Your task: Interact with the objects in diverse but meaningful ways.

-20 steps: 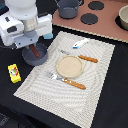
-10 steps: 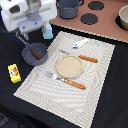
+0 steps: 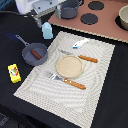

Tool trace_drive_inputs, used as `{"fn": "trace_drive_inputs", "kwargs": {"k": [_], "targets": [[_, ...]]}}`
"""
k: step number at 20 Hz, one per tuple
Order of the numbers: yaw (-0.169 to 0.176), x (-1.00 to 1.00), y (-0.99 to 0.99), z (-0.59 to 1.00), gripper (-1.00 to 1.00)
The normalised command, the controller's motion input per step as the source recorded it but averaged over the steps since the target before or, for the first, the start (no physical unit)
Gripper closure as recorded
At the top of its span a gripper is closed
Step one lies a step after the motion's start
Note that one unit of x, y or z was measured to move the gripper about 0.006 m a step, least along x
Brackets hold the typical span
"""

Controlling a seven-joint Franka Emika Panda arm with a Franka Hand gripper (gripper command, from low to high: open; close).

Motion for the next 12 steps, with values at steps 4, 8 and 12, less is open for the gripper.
{"fn": "trace_drive_inputs", "kwargs": {"k": [4,8,12], "targets": [[0.0,0.95,0.35,0.0,-1.0],[0.053,0.64,0.39,-0.11,-1.0],[0.157,0.31,0.35,-0.11,-1.0]]}}
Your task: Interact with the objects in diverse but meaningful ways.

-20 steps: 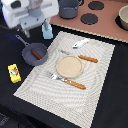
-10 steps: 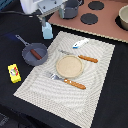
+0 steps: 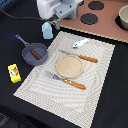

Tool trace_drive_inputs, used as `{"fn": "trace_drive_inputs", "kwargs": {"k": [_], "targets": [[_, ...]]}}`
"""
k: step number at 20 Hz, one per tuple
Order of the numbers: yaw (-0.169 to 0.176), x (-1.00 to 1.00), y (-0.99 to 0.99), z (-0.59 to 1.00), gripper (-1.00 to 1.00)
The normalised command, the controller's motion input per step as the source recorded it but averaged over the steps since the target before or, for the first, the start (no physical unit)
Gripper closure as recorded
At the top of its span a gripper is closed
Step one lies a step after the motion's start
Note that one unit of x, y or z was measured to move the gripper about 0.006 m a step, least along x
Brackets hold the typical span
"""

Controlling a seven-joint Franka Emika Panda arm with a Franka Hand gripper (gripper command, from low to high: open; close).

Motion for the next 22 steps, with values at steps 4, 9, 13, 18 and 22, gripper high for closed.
{"fn": "trace_drive_inputs", "kwargs": {"k": [4,9,13,18,22], "targets": [[0.153,0.41,0.26,-0.13,-1.0],[0.183,0.31,0.17,-0.19,-1.0],[0.161,0.43,0.12,-0.18,-1.0],[0.142,0.46,0.01,-0.19,-1.0],[0.136,0.48,0.02,-0.14,-1.0]]}}
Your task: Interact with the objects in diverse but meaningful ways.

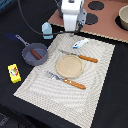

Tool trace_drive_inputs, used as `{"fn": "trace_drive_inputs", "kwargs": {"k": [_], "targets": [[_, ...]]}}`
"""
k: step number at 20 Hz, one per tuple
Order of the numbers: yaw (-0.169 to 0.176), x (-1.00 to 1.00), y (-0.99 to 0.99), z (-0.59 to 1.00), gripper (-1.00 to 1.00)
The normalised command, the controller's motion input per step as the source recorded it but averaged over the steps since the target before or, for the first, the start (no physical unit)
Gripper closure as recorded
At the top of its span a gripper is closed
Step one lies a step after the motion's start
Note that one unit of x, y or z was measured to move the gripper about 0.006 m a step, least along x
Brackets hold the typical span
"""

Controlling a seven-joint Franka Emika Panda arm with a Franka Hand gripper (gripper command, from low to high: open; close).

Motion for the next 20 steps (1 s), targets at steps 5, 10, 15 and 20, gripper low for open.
{"fn": "trace_drive_inputs", "kwargs": {"k": [5,10,15,20], "targets": [[0.126,0.48,0.04,-0.09,-1.0],[0.068,0.67,0.05,-0.01,-1.0],[0.0,0.88,0.08,0.0,-1.0],[0.0,0.67,0.05,-0.06,-1.0]]}}
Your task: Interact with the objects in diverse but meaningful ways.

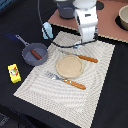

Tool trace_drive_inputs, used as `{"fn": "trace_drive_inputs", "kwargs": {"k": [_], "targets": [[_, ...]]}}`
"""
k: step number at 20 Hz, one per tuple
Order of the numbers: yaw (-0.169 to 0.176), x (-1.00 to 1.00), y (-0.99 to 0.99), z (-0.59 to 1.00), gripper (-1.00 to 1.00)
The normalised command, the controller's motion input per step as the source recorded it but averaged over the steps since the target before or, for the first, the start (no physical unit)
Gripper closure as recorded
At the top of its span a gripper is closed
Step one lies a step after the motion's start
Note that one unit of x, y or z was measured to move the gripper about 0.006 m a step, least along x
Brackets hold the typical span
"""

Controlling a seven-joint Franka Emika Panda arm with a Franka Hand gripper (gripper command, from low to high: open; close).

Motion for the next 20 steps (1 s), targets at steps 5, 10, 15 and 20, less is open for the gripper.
{"fn": "trace_drive_inputs", "kwargs": {"k": [5,10,15,20], "targets": [[0.039,-0.13,0.01,-0.15,-1.0],[0.066,-0.45,0.0,-0.11,-1.0],[0.076,-0.45,0.01,-0.05,-1.0],[0.058,-0.24,0.01,-0.17,-1.0]]}}
